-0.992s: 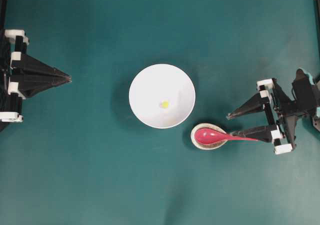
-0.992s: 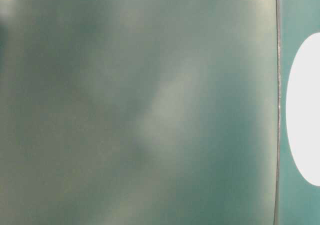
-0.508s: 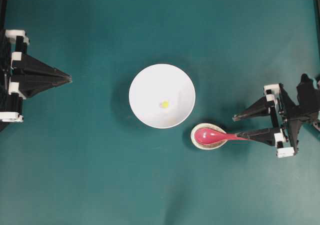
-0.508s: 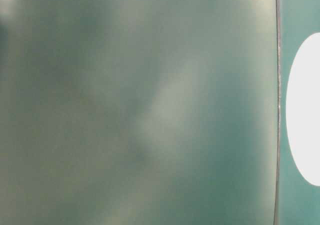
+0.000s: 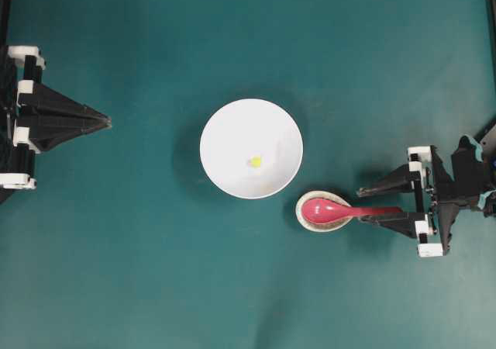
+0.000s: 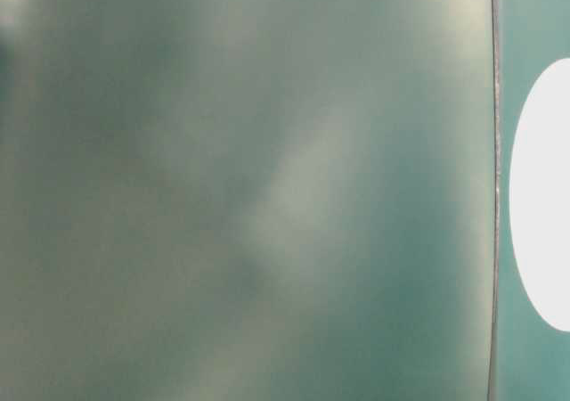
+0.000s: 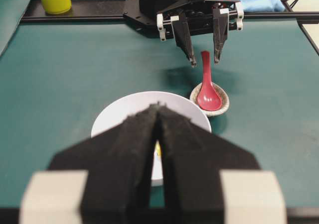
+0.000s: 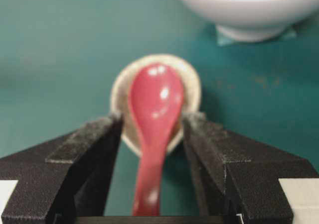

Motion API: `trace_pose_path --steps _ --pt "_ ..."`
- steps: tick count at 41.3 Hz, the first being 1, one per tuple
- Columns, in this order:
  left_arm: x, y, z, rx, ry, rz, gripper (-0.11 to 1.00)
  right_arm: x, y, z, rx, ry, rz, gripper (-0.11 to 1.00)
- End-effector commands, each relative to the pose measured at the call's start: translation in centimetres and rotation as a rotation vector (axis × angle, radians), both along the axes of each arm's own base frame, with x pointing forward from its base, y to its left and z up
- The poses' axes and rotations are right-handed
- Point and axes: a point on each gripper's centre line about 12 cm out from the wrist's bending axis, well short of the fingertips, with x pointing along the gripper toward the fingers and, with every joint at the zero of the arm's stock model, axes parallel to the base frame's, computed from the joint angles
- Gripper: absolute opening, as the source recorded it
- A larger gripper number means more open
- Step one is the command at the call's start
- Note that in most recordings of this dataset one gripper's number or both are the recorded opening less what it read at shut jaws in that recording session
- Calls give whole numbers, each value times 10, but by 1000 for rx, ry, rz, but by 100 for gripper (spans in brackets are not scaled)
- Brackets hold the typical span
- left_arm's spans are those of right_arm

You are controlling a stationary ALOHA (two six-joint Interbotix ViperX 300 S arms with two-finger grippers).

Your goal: Scoop the yellow hexagonal prism block from the bowl with a spoon using the right arm.

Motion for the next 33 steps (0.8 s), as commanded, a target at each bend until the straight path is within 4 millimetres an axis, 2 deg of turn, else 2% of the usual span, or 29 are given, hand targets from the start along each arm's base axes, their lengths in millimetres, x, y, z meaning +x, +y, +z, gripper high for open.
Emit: trace_pose_path --steps 1,22,33 --pt "3 0 11 2 -31 -2 0 1 3 3 4 -20 5 55" --pt "3 0 9 -1 -23 -2 0 3 12 -14 -3 76 -13 55" --pt "3 0 10 -3 -26 -2 0 1 14 -16 -7 84 -5 55"
